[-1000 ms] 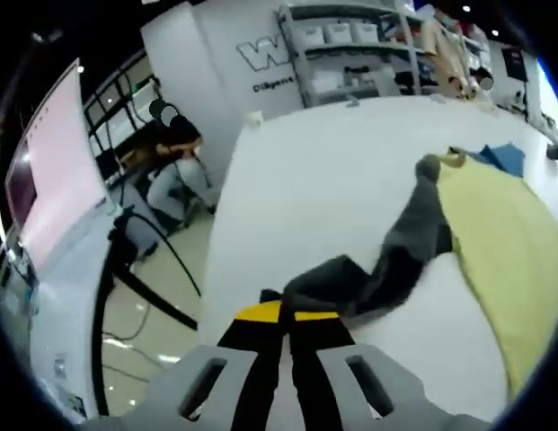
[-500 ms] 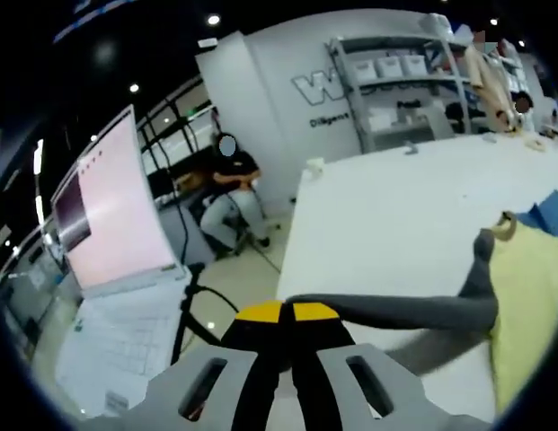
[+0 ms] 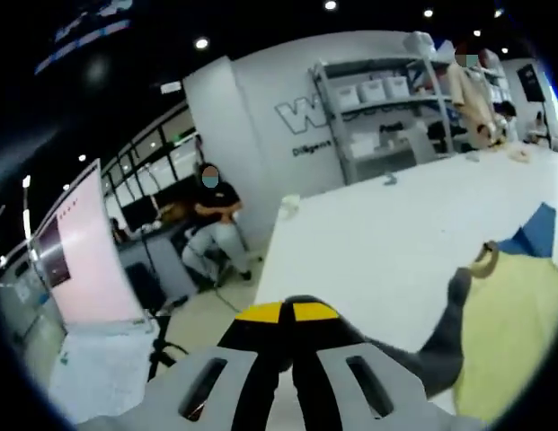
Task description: Fold the garment on the visible template until the final outline fits inside the template.
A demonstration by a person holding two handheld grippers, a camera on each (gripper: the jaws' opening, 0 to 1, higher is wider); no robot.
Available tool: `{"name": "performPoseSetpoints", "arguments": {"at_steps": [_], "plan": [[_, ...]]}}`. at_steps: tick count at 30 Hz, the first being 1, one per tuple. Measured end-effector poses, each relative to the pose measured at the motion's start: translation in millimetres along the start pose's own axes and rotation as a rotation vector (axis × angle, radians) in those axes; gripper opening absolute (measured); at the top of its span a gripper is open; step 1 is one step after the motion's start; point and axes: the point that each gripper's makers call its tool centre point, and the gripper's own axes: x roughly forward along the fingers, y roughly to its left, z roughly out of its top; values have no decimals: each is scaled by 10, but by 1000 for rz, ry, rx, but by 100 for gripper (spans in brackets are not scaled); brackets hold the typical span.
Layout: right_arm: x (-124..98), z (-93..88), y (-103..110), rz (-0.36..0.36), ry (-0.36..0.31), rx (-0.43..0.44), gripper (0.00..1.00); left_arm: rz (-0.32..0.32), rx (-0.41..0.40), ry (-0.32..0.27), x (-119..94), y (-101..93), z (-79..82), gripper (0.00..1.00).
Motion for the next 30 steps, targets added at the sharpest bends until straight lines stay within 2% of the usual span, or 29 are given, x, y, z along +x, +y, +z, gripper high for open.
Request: {"name": "performPoseSetpoints", "arguments": {"at_steps": [3, 4, 5, 6, 7, 8, 10, 12, 13, 14, 16, 18, 19, 22, 24, 25, 27, 29, 30], "plan": [[-8, 42, 11, 8, -21, -8, 69, -64, 19, -75, 67, -237, 265, 1], [-17, 53, 21, 12, -26, -11, 72, -89, 19, -96, 48, -323, 399, 1], [-21, 56, 26, 13, -28, -12, 73, -98, 18, -105, 50, -359, 435, 1], [-32, 56, 33, 15, -28, -12, 74, -135, 2, -125, 32, -543, 566, 1], [-46, 57, 37, 15, -25, -11, 72, -154, -7, -141, 30, -625, 635, 1], [-68, 39, 42, 15, -17, -6, 71, -200, -5, -182, 8, -813, 786, 1], [-93, 22, 36, 12, -16, -1, 71, -243, 21, -212, -61, -1065, 930, 1], [-103, 10, 29, 11, -13, 4, 72, -274, 50, -226, -59, -1211, 968, 1], [-120, 2, 27, 10, -11, 8, 72, -311, 89, -238, -80, -1391, 997, 1], [-127, -2, 24, 8, -11, 8, 72, -327, 106, -241, -70, -1414, 980, 1], [-140, -10, 15, 5, -9, 7, 71, -415, 201, -250, -111, -1802, 927, 1], [-139, -14, 5, 4, -7, 7, 71, -470, 230, -234, -143, -2059, 836, 1], [-136, -18, 4, 4, -5, 8, 71, -511, 261, -241, -177, -2250, 784, 2], [-122, -10, 38, 12, -11, 18, 71, -622, 357, -207, -293, -2765, 541, 3], [-103, -22, 37, 16, -9, 16, 70, -650, 387, -204, -373, -2939, 473, 5], [-87, -29, 50, 21, -5, 13, 70, -704, 426, -195, -469, -3165, 368, 6], [-68, -29, 65, 28, -2, 13, 70, -744, 461, -195, -514, -3348, 253, 6], [-62, -24, 75, 30, -1, 11, 70, -807, 516, -167, -577, -3559, 63, 8], [-51, -20, 76, 32, 2, 10, 70, -840, 589, -149, -641, -3709, -74, 10]]}}
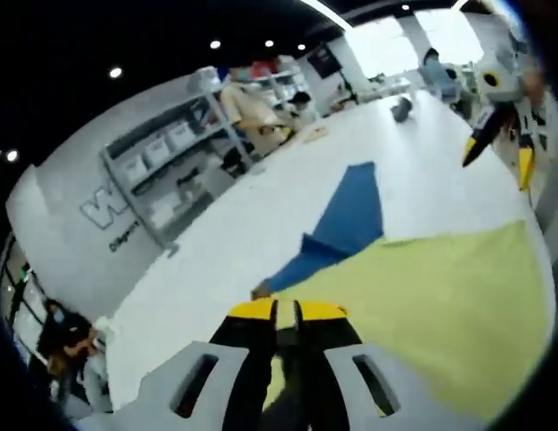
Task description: Fold the garment on the visible template until the final outline fits inside the template.
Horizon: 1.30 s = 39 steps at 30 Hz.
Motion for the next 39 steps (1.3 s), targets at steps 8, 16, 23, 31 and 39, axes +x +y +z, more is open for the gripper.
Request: {"name": "performPoseSetpoints", "arguments": {"at_steps": [8, 16, 23, 31, 39], "plan": [[65, 60, -8, 8, -4, 0, 70, -109, 62, 52, 60, -517, -123, 34], [263, 238, 18, 36, -16, -29, 67, -23, -49, 115, -235, -243, -502, 56], [482, 505, 17, 72, -30, -85, 64, 81, -144, 145, -447, 50, -760, 58], [825, 872, 115, 139, -60, -166, 59, 198, -274, 190, -805, 475, -1175, 59], [1129, 1079, 225, 179, -77, -205, 49, 260, -357, 228, -1024, 689, -1506, 55]]}}
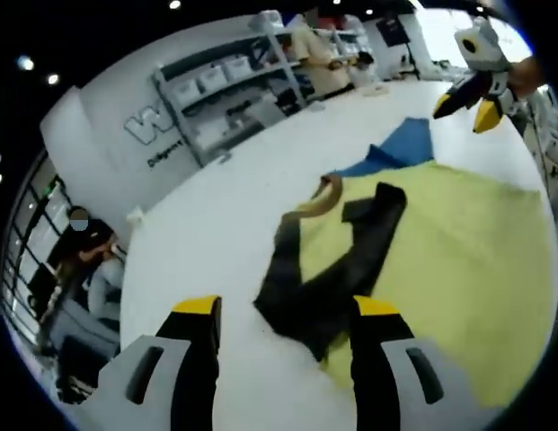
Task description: Fold the garment on the visible template until the final outline fits inside the template.
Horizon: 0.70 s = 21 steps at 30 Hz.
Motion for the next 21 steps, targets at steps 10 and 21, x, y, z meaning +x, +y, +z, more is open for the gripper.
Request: {"name": "performPoseSetpoints", "arguments": {"at_steps": [10, 21], "plan": [[477, 290, 70, 56, -39, -32, 43, 55, -30, 71, -6, 405, -356, 54], [1074, 105, -36, 23, 73, -21, 29, 2, -38, 176, 383, 379, -687, 45]]}}
